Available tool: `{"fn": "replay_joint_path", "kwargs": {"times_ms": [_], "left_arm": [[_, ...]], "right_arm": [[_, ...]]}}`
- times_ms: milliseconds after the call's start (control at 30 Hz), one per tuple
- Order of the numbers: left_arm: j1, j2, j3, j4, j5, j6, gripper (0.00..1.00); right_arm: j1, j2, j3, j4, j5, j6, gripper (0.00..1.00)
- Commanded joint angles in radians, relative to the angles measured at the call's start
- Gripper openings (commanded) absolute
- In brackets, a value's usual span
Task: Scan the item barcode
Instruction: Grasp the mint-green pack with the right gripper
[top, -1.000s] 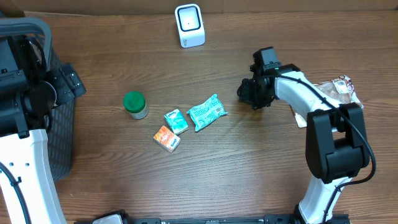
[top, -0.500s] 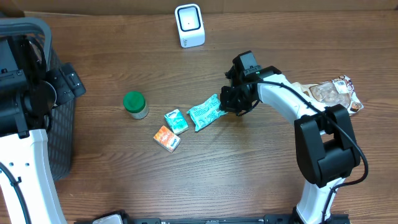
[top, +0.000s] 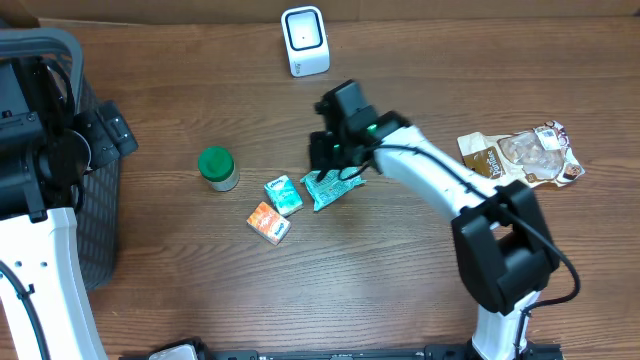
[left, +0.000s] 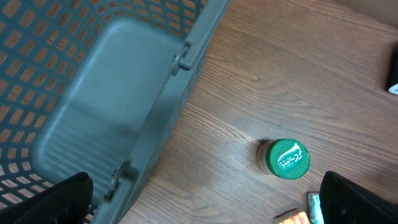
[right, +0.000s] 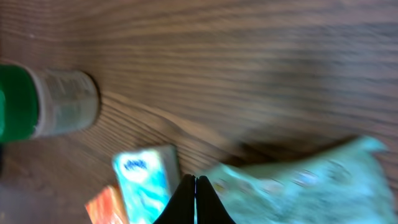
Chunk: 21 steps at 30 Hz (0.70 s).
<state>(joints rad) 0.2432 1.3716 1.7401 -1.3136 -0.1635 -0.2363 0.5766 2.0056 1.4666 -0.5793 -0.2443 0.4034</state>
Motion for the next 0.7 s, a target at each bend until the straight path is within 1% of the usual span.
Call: {"fn": "replay_joint_path", "kwargs": {"times_ms": [0, 100, 233, 333, 433, 500, 667], "left_arm": [[0.005, -0.007, 0.011, 0.002, 0.004, -0.01, 1.0], [0.005, -0.007, 0.011, 0.002, 0.004, -0.01, 0.99], [0.005, -0.006, 0.011, 0.002, 0.004, -0.01, 0.99], [0.005, -0.006, 0.011, 0.002, 0.004, -0.01, 0.99], [0.005, -0.006, 0.011, 0.002, 0.004, -0.01, 1.0], [0.005, -0.006, 0.011, 0.002, 0.004, -0.01, 1.0], [0.005, -0.006, 0.011, 0.002, 0.004, -0.01, 1.0]], "right_arm": [[0.046, 0.067, 0.023, 0.032, 0.139, 0.098, 0.04], [0.058, 0.09, 0.023, 0.023, 0.139, 0.121, 0.04], [0.058, 0.089, 0.023, -0.043, 0.118, 0.124, 0.04], [0.058, 0.089, 0.023, -0.122, 0.096, 0.122, 0.04], [0.038, 0.075, 0.035, -0.245, 0.096, 0.084, 0.04], [0.023, 0.063, 0.045, -0.31, 0.127, 0.071, 0.04], [-0.022, 0.036, 0.092, -0.455, 0.28, 0.071, 0.04]]}}
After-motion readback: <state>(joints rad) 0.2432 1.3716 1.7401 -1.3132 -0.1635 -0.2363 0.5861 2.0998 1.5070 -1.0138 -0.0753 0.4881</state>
